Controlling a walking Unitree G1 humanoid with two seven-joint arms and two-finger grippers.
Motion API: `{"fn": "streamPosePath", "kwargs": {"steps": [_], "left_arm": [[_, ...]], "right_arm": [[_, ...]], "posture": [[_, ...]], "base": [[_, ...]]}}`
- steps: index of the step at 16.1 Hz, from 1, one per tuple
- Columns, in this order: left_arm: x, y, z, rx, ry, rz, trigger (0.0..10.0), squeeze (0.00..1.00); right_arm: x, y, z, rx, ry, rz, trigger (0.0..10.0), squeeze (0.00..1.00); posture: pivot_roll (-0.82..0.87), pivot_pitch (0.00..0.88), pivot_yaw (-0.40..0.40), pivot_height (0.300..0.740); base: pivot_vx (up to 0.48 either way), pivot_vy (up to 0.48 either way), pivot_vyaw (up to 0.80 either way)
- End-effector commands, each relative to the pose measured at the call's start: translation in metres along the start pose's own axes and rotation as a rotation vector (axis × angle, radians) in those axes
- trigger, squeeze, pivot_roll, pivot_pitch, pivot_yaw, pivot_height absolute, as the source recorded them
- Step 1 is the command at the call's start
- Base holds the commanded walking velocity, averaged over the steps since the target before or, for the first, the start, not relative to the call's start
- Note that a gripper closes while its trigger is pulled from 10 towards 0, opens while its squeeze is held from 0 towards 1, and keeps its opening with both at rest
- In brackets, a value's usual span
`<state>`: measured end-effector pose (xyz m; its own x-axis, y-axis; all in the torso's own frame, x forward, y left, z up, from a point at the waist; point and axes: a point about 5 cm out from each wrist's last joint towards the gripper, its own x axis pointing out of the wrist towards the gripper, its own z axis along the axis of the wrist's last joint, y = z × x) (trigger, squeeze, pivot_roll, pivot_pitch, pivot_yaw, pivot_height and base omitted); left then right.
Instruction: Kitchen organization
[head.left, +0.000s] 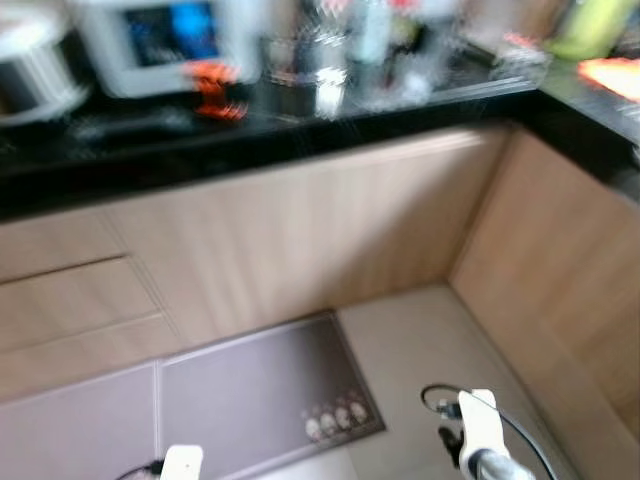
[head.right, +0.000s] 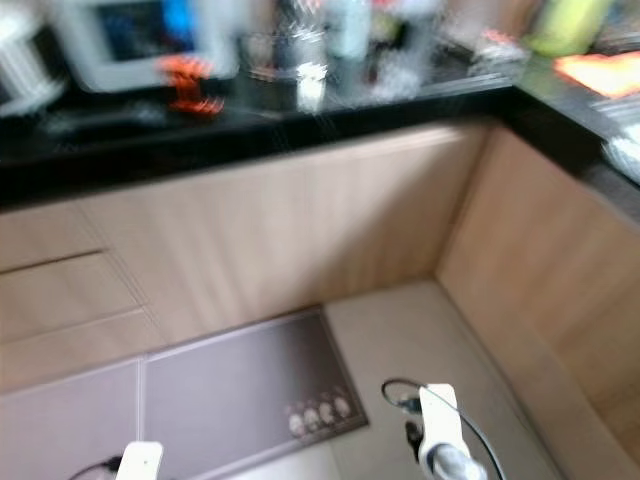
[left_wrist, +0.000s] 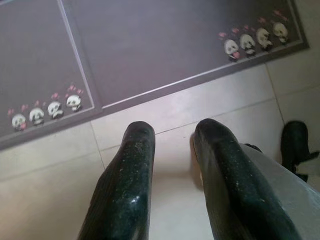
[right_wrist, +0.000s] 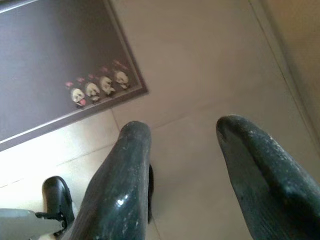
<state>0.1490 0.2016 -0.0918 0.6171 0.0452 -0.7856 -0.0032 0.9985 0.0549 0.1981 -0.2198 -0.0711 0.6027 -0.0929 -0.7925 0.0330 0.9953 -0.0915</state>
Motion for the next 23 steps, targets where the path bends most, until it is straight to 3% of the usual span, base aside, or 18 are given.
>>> {"fn": "streamPosePath", "kwargs": {"steps": [1,16,23], "left_arm": [[-0.002,-0.006,-0.009,0.008,0.032,-0.023,10.0,0.0],[-0.003,-0.013,-0.013,0.032,0.046,-0.045,10.0,0.0],[-0.004,-0.009,-0.016,0.061,0.056,-0.056,10.0,0.0]], "right_arm": [[0.0,-0.002,0.001,-0.014,0.001,-0.002,10.0,0.0],[-0.002,-0.019,0.0,-0.037,0.014,-0.014,10.0,0.0],[-0.002,-0.012,-0.003,-0.026,0.019,-0.005,10.0,0.0]], "posture": [[-0.13,0.0,0.042,0.74],[-0.13,0.0,0.036,0.74],[-0.13,0.0,0.059,0.74]], "base": [[0.0,0.0,-0.77],[0.0,0.0,-0.77],[0.0,-0.163,-0.77]]}}
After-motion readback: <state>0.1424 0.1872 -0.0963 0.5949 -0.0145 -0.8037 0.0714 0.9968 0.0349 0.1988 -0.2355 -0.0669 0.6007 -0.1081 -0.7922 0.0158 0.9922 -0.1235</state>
